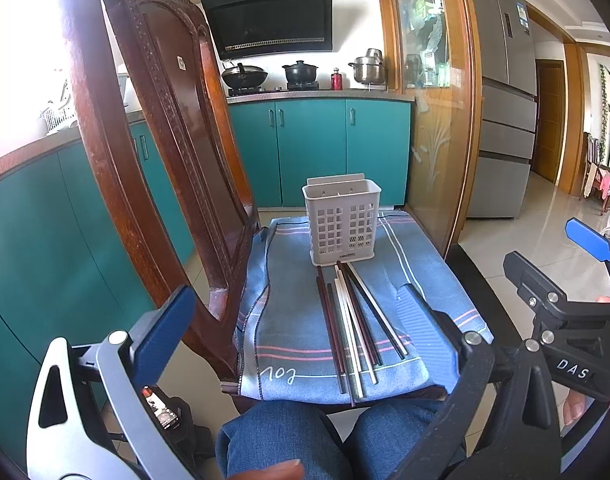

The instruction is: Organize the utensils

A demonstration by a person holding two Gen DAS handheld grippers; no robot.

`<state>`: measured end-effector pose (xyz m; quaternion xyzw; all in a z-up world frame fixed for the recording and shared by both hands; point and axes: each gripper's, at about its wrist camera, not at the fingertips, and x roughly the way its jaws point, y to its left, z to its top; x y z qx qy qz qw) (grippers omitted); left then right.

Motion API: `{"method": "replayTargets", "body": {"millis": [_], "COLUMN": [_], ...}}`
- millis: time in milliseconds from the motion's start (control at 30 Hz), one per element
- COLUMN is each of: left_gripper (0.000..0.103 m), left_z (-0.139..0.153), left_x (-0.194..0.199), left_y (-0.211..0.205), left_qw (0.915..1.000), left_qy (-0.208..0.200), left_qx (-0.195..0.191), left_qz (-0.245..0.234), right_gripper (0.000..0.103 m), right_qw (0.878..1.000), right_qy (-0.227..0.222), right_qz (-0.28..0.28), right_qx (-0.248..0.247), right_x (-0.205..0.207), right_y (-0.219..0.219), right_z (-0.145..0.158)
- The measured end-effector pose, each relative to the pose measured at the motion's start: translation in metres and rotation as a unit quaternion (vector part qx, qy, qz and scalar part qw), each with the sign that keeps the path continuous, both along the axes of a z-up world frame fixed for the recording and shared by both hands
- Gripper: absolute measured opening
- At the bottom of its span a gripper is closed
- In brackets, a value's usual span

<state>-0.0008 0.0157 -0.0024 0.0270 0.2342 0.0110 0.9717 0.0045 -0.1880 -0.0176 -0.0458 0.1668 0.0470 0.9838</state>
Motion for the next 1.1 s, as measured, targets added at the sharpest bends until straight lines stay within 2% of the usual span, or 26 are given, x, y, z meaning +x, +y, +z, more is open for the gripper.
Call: {"method": "replayTargets", "body": {"millis": [1100], "left_gripper": [0.100], "left_z": [-0.0086], "left_x": [-0.0044], "left_y": [-0.0069], "left_qw": [1.0000], "left_qy": [0.006], "left_qx": [0.000], "left_qz": [-0.006], "right_gripper": [0.101], "right_qw": [1.000], "right_qy": [0.003], "right_qz": [-0.004], "right_qx": [0.001], "right_x": [-0.0056], "right_y": [-0.0020], "right_z": [-0.0022]}}
